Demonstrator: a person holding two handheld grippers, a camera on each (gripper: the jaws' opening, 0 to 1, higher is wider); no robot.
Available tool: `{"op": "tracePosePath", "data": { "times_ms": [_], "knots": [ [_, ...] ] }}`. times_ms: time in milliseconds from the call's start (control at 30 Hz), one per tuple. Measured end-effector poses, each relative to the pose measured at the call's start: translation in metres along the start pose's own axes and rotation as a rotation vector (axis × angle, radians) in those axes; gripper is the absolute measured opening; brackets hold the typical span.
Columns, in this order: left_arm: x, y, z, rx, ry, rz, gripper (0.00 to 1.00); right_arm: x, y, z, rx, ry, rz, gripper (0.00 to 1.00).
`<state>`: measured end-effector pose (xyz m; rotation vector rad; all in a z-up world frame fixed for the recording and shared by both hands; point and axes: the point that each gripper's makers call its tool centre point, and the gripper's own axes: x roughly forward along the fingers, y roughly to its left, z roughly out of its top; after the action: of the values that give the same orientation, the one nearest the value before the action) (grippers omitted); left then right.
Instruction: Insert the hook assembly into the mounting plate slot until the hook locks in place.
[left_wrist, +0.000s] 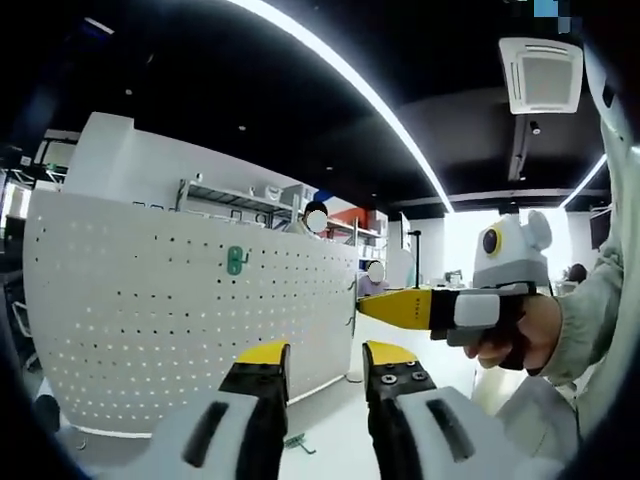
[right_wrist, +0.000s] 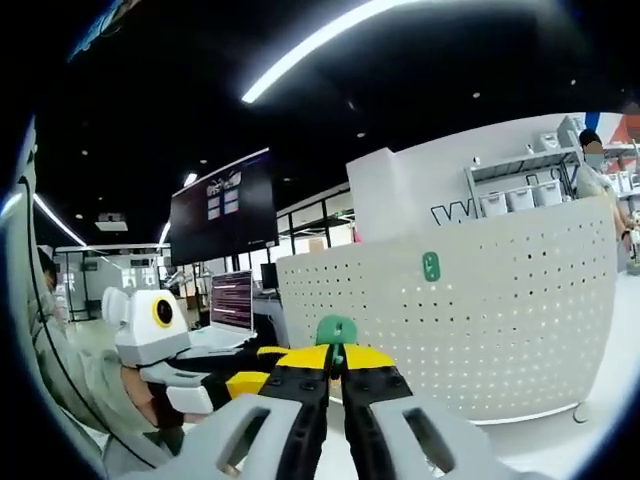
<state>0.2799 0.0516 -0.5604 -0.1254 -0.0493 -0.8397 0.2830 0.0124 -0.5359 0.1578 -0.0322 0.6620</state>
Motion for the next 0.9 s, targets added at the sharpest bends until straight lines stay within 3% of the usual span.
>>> {"op": "tracePosePath", "data": {
  "times_ms": [433, 900],
  "knots": [
    [-0.004, 0.007, -0.012, -0.026, 0.017, 0.020, 0.31, 0.000, -0.034, 0.004, 0.002, -0.010, -0.076, 0.01],
    [-0.004, 0.012, -0.016, -0.032, 0.020, 0.033, 0.36, 0.007, -0.057, 0.018, -0.033, -0.026, -0.134, 0.01]
  ]
}}
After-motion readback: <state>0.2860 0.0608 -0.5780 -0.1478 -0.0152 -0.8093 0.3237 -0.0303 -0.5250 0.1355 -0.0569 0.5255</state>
